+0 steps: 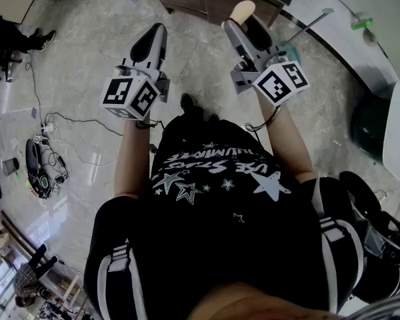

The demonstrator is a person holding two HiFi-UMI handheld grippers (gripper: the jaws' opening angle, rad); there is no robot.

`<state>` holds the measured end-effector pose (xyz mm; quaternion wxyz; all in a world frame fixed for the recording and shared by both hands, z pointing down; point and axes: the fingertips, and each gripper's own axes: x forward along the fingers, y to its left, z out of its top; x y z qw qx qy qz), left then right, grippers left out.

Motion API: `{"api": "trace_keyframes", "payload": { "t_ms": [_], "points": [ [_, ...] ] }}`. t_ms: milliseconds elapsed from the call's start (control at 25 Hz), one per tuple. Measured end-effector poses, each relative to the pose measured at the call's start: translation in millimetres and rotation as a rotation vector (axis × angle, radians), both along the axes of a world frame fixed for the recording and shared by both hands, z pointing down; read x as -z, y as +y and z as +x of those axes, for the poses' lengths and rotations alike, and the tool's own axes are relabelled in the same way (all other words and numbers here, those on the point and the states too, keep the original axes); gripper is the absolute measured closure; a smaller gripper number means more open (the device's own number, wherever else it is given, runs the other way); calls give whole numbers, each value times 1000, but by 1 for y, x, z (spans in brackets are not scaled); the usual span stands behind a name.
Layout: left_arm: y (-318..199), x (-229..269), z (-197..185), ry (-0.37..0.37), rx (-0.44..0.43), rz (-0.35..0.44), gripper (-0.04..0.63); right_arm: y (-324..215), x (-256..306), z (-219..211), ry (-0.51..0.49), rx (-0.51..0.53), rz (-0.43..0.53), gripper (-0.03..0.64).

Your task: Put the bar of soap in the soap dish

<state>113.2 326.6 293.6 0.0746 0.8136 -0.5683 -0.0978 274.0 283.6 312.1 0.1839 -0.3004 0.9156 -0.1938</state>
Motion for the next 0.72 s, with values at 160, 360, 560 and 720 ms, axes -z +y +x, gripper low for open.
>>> {"api": "trace_keyframes", "payload": {
  "t_ms": [160,360,560,720],
  "points": [
    [0,2,2,-2,8,11,583,-2,1,-2,3,14,11,354],
    [-10,-1,-11,8,12,11,583,-14,-1,-16,10,20,9,354],
    [-42,-6,-37,15,-6,12,583,-44,-2,-40,20,3,19,354],
    [-83,-4,-60,12,-36,22,583,-81,2,-66,19,-17,29,354]
  ]
}}
